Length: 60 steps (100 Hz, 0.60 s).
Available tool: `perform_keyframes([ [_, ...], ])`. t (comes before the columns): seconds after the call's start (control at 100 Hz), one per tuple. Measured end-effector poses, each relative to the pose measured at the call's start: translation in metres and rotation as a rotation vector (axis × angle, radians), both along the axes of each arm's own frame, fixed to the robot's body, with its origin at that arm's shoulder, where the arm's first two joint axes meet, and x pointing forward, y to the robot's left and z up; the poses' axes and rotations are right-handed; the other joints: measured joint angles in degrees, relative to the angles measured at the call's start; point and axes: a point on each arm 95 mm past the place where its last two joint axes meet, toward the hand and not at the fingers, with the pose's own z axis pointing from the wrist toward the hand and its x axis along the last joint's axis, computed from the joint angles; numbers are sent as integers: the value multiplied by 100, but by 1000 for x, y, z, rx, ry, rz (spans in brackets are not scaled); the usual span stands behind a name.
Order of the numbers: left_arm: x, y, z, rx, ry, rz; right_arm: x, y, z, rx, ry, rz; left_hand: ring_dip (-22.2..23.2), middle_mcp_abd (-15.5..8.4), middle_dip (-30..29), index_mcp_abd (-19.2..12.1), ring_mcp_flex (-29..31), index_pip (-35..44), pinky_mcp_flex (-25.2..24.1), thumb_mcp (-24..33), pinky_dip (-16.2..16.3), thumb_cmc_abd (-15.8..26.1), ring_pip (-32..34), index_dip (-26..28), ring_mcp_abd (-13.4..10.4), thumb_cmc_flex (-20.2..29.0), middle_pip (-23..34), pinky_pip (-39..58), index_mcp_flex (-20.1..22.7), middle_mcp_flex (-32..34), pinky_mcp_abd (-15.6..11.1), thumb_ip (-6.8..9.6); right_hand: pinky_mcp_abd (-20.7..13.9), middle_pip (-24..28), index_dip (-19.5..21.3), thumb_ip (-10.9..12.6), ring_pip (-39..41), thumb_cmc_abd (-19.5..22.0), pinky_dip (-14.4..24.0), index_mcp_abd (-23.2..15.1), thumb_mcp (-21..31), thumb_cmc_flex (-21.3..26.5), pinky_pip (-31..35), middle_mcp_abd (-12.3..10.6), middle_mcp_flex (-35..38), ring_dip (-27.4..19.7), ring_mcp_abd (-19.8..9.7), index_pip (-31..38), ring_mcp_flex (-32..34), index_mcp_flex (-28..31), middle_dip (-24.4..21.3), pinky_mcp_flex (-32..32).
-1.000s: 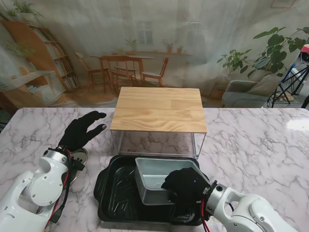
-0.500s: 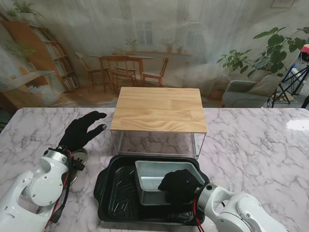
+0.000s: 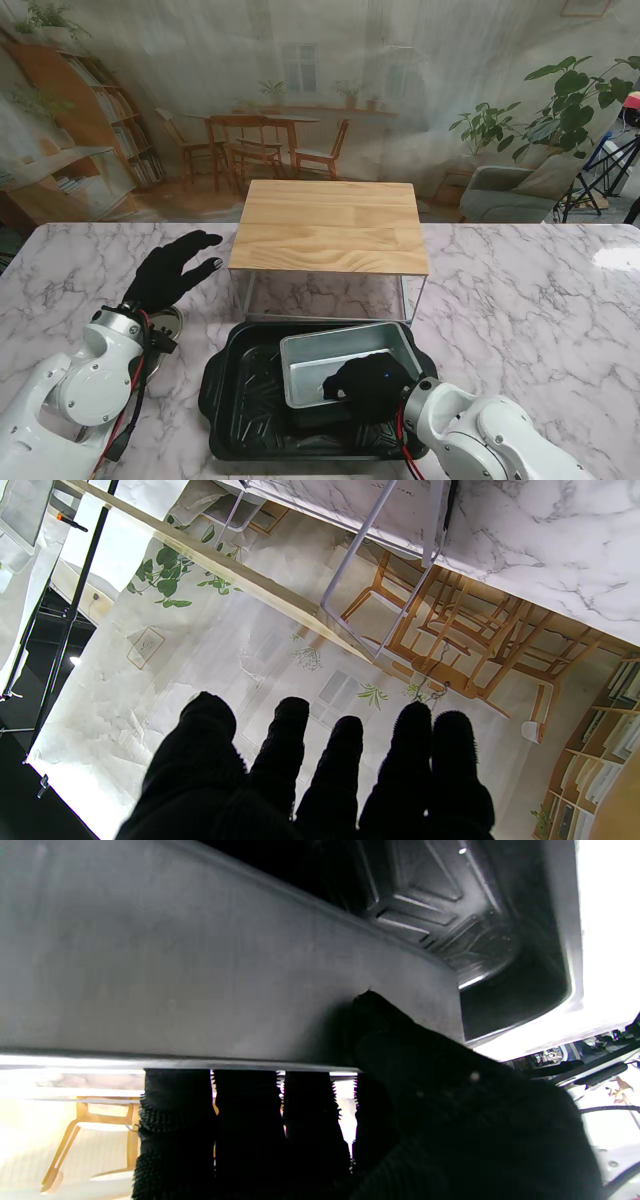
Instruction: Stack the baking trays onto the shelf
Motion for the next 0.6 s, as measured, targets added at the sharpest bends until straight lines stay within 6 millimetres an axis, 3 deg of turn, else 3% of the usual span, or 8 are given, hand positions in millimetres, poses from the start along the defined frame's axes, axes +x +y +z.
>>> perform_keyframes([
  [0.07,0,0,0,0,1,0,0,-1,-2,-8,8,-2,0,0,0,0,0,0,0,0,0,0,0,0,0,0,0,0,0,0,0,0,7,-2,-267,59,-102,37,4,-1,-238,-201,-101,-12,-280,-77,0,290,-234,-263,-68,-299],
  [0.13,0,0,0,0,1,0,0,-1,-3,-12,22,-8,0,0,0,0,0,0,0,0,0,0,0,0,1,0,0,0,0,0,0,0,152,-2,-348,80,-264,37,39,5,-352,-737,-167,-3,-519,-160,1,364,-466,-384,-139,-577],
  [0.17,0,0,0,0,1,0,0,-2,-3,-13,31,-11,0,0,0,0,0,0,0,0,0,0,0,0,1,0,0,0,0,0,0,0,218,3,-349,256,-267,121,78,71,-398,-1107,-225,-6,-661,-179,2,257,-606,-368,-208,-710],
  [0.23,0,0,0,0,1,0,0,-2,-4,-13,38,-14,0,0,0,0,0,0,0,0,0,0,0,0,1,0,0,0,0,0,0,0,292,11,-28,615,-270,323,194,153,-407,-1523,-358,-5,-860,-292,14,-140,-876,-462,-282,-994],
  [0.29,0,0,0,0,2,0,0,-3,-3,-15,43,-16,0,0,0,0,0,0,0,0,0,0,0,0,1,0,0,0,0,0,0,0,359,2,148,717,-270,417,212,245,-461,-1817,-465,12,-1040,-330,46,-372,-1050,-658,-329,-1127],
  [0.41,0,0,0,0,2,1,0,-3,-3,23,78,-43,1,0,0,0,0,0,0,0,0,0,0,0,1,0,0,0,0,0,0,0,445,-67,224,726,-525,487,214,252,-607,-2052,-629,71,-1315,-482,140,-452,-1488,-860,-355,-1504],
  [0.6,0,0,0,0,3,2,0,-13,8,49,71,-69,1,0,0,0,1,0,0,0,-1,0,0,0,1,0,0,0,0,0,0,0,582,-120,302,780,-525,689,285,253,-764,-2190,-702,74,-1439,-509,171,-518,-1655,-1006,-355,-1813],
])
